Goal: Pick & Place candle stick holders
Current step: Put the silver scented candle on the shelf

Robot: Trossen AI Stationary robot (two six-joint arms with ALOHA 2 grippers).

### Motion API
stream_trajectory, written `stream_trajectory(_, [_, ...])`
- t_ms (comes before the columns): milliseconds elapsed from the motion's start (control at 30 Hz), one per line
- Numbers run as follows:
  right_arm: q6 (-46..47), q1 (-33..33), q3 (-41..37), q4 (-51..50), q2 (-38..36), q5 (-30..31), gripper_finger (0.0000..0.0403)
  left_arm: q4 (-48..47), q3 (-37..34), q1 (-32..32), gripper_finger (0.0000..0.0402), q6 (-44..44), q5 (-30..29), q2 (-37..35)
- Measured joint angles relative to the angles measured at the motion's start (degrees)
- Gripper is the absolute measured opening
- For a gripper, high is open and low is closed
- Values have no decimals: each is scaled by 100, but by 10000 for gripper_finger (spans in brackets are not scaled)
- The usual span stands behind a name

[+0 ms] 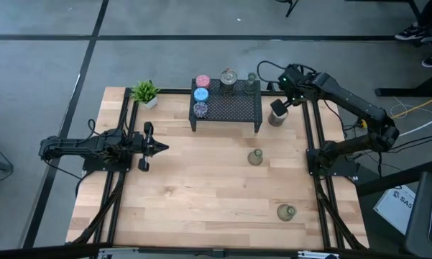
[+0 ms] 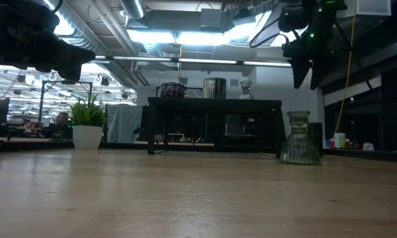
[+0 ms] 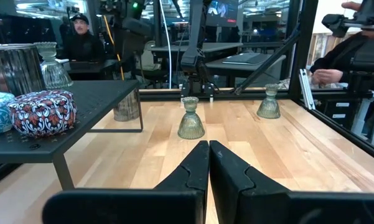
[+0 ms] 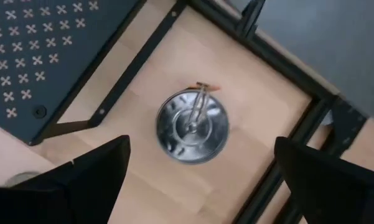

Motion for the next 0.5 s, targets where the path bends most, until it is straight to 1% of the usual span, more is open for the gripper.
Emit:
stream_trajectory(133, [339, -69, 10, -32, 169, -228, 400, 0, 0, 0, 7, 1, 0, 2])
stream_trajectory(500, [910, -67, 13, 90, 280, -229, 400, 0, 0, 0, 8, 2, 0, 0])
